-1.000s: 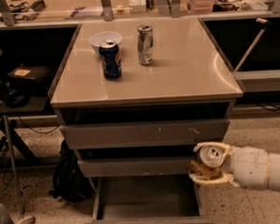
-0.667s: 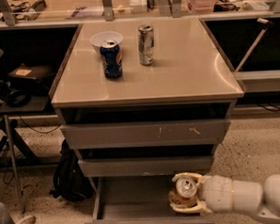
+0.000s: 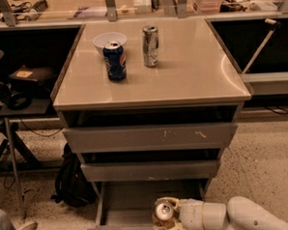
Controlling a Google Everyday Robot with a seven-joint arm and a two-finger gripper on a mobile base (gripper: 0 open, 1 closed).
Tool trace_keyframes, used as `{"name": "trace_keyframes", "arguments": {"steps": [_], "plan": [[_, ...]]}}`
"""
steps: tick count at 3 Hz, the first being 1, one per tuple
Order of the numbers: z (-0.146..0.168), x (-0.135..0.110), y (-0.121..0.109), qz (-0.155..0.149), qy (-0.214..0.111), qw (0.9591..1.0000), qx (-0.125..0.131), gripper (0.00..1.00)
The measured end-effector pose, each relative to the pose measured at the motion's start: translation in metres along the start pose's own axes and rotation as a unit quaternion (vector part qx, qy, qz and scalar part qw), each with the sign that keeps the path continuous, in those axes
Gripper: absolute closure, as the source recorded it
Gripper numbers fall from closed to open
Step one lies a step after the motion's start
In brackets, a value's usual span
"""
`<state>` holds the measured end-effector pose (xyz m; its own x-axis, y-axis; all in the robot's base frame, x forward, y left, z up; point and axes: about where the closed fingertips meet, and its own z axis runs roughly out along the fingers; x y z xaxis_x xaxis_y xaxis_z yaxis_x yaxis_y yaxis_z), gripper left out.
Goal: Place orange can into bottom drawer
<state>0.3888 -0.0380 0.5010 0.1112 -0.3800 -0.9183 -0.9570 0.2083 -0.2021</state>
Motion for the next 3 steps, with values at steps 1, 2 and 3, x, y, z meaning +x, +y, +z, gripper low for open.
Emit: {"name": "trace_keyframes", "arguments": {"steps": [1,2,3], "plan": [[0.014,0.023,-0.02,-0.009,-0.008,0.9999,0.008,1.0],[0.043,0.066,-0.065,-0.012,-0.014,0.9994,0.03,1.0],[0.06,0.116,-0.103,-0.01,0.002,0.9982,0.059,1.0]]}}
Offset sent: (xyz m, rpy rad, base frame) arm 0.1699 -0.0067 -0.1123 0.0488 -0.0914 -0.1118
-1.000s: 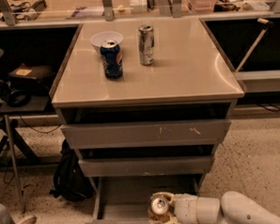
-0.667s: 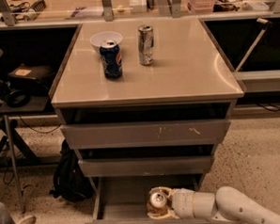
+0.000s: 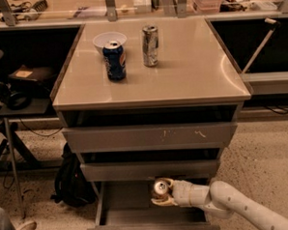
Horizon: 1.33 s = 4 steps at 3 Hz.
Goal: Place orange can into bottom drawer
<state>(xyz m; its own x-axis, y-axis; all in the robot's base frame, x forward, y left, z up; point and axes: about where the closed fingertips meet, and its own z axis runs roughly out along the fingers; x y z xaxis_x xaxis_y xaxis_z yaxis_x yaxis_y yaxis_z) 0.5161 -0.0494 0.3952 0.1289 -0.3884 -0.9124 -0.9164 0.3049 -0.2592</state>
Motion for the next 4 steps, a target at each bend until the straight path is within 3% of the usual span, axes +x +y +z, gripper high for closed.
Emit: {"name": "trace_keyframes", "arguments": {"steps": [1,2,3,4], "plan": [[-0.001,0.005,-0.012,0.001,0.001,0.9999,0.01,1.0],[0.003,0.02,-0.008,-0.008,0.026,0.9996,0.0,1.0],[0.016,0.077,0.005,0.01,0.048,0.9986,-0.02,1.0],[0.019,0.151,0.005,0.048,0.051,0.9976,-0.001,1.0]]}}
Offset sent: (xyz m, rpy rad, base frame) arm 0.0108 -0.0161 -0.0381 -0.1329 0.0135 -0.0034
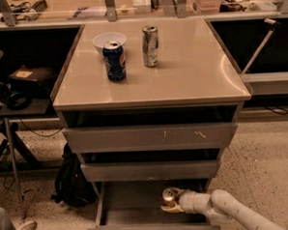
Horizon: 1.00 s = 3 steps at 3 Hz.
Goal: Place orange can into bottom drawer
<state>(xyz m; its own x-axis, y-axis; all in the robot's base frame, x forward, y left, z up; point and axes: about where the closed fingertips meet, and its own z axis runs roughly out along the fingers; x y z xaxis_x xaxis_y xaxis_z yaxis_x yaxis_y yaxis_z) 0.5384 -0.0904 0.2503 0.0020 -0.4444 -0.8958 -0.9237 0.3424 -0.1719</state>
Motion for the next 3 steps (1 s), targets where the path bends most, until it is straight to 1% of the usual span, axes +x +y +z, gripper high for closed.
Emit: {"name": "trace_keyframes", "arguments": {"steps": [1,2,3], "plan": [[-0.008,0.027,-0.03,0.007,0.009,0.9993,0.035,1.0],[-0.002,0.023,-0.025,-0.005,0.032,0.9993,0.021,1.0],[0.011,0.044,-0.015,0.011,0.063,0.998,0.003,1.0]]}}
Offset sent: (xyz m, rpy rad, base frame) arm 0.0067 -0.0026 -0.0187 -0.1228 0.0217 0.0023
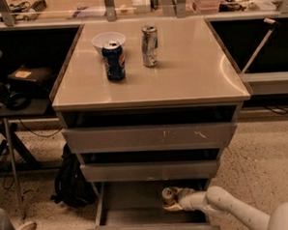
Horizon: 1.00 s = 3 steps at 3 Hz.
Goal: Place orange can into bottom drawer
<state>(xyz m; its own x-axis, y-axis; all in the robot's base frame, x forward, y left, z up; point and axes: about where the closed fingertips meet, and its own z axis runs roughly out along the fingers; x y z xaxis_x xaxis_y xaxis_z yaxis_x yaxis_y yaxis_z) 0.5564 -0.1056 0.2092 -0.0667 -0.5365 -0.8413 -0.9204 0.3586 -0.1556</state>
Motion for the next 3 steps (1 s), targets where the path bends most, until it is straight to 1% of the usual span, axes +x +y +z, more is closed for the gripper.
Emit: {"name": "trace_keyframes", "arguments": {"steps": [1,2,3], "plan": [[0.0114,0.0325,0.0091,0.019,0.036,0.9989,-0.021,1.0],[0.0118,0.0354,0.0106,0.02,0.04,0.9987,-0.024,0.81],[0.0119,0.0354,0.0106,0.02,0.04,0.9987,-0.024,0.58]]}}
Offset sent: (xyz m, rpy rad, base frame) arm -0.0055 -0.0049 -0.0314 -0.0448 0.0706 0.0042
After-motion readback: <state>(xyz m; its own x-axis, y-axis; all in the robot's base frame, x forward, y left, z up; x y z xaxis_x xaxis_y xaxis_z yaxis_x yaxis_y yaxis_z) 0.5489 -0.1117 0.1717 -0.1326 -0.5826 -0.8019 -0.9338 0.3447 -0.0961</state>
